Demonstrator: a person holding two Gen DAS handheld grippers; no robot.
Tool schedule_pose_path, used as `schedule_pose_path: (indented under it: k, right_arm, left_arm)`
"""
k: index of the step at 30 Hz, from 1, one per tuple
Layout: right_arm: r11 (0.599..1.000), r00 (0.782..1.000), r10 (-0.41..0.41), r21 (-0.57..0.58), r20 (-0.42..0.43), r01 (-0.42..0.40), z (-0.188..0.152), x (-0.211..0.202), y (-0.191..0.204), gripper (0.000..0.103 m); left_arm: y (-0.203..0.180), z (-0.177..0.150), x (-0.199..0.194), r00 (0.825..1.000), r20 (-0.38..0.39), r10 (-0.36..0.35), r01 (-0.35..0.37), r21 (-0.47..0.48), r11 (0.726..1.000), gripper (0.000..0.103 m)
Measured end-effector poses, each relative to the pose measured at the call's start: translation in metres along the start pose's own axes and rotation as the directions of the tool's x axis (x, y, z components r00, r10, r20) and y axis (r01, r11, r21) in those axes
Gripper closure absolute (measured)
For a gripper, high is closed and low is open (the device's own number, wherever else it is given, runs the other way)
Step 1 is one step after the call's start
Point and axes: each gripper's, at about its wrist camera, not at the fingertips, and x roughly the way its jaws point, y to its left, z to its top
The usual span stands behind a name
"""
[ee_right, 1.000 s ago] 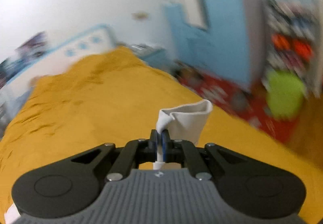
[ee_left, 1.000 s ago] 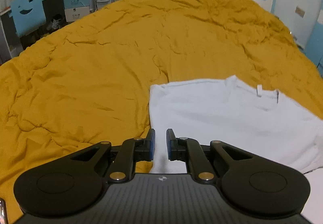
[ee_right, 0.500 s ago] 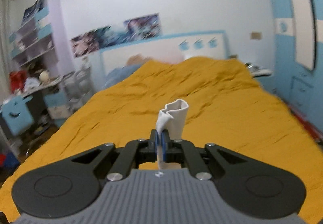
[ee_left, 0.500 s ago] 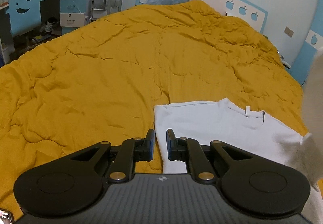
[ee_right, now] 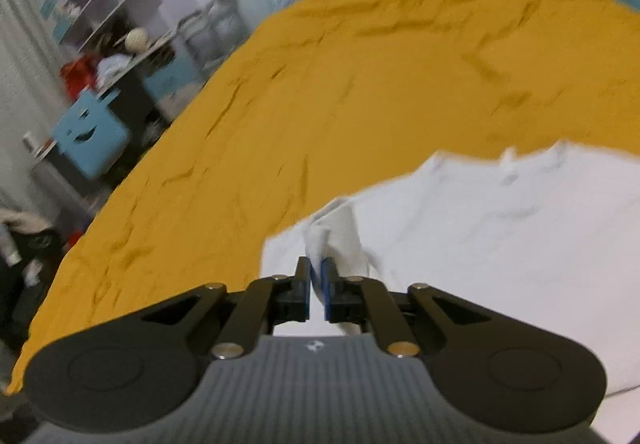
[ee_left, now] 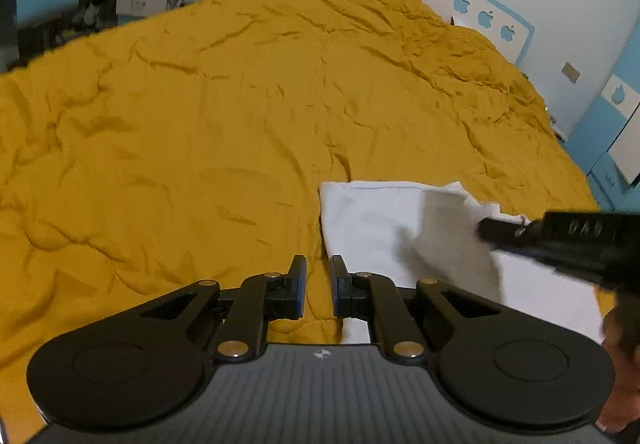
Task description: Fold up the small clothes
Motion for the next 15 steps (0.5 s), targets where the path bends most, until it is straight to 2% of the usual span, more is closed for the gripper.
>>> schedule_pose_path:
  k: [2,3,5,7,9,12,15]
  right_arm:
    - [0.999,0.999,0.048,-0.001,-0.017,-0.048,-0.005,0.008,-0.001,0.095]
    - [0.998,0.997,0.069,0.000,-0.024,-0.069,-0.006,0.009,-0.002,0.084]
    - [0.995,0.994,0.105,0.001,-0.019,-0.105,-0.003,-0.001,-0.013,0.073]
    - [0.994,0.994,0.105,-0.021,-0.004,-0.105,-0.001,-0.013,-0.026,0.074]
    - [0.997,0.998,0.065,-0.040,0.016,-0.064,0.007,-0.025,-0.054,0.074]
    - [0.999,0.999,-0.030,-0.036,0.041,0.031,0.008,-0.044,-0.101,0.074]
    - [0.987,0.985,-0.163,0.011,0.056,0.163,0.005,-0.063,-0.162,0.074]
  left_arm:
    - [0.004,-0.001,0.003,0.999,-0.005,-0.037,0.037,-0.028,0.999,0.091]
    - [0.004,-0.001,0.004,0.998,-0.007,-0.055,0.055,-0.040,0.998,0.091]
    - [0.003,-0.001,0.008,0.996,-0.016,-0.085,0.084,-0.057,0.995,0.091]
    - [-0.002,-0.001,0.013,0.993,-0.023,-0.114,0.113,-0.056,0.992,0.088]
    - [-0.007,-0.002,0.019,0.991,-0.033,-0.128,0.126,-0.050,0.991,0.085]
    - [-0.012,-0.006,0.032,0.991,-0.058,-0.117,0.114,-0.050,0.992,0.085]
    - [-0.018,-0.011,0.046,0.991,-0.083,-0.105,0.102,-0.046,0.994,0.085]
